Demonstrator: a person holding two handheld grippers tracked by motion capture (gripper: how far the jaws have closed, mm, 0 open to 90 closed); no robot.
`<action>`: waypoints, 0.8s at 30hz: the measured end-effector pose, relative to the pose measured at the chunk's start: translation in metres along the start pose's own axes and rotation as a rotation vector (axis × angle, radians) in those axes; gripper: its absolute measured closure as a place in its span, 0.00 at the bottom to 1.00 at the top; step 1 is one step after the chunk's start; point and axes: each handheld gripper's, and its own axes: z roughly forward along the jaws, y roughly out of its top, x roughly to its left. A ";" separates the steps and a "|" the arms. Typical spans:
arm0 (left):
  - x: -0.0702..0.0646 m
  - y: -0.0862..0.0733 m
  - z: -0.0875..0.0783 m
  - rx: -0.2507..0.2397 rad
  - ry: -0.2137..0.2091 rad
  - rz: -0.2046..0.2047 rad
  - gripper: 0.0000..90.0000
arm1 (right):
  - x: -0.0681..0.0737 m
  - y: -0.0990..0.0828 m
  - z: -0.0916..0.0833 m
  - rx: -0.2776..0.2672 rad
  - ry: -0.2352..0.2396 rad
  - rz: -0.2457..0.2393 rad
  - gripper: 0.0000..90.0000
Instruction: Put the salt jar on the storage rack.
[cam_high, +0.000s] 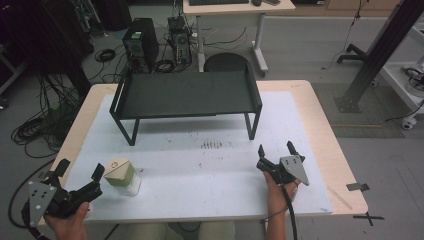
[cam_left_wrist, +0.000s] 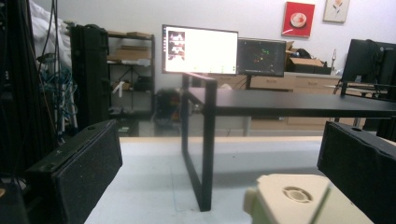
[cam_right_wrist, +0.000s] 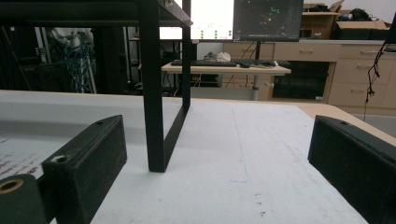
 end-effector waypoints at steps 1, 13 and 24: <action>0.000 0.000 0.000 0.000 0.000 0.000 0.00 | 0.000 0.000 0.000 0.000 0.000 -0.001 0.05; -0.026 -0.008 0.003 0.008 -0.026 0.020 0.00 | 0.000 0.000 0.000 -0.002 0.006 0.001 0.05; -0.040 -0.018 0.007 0.018 -0.019 0.045 0.00 | 0.000 0.000 0.000 -0.003 0.010 0.001 0.05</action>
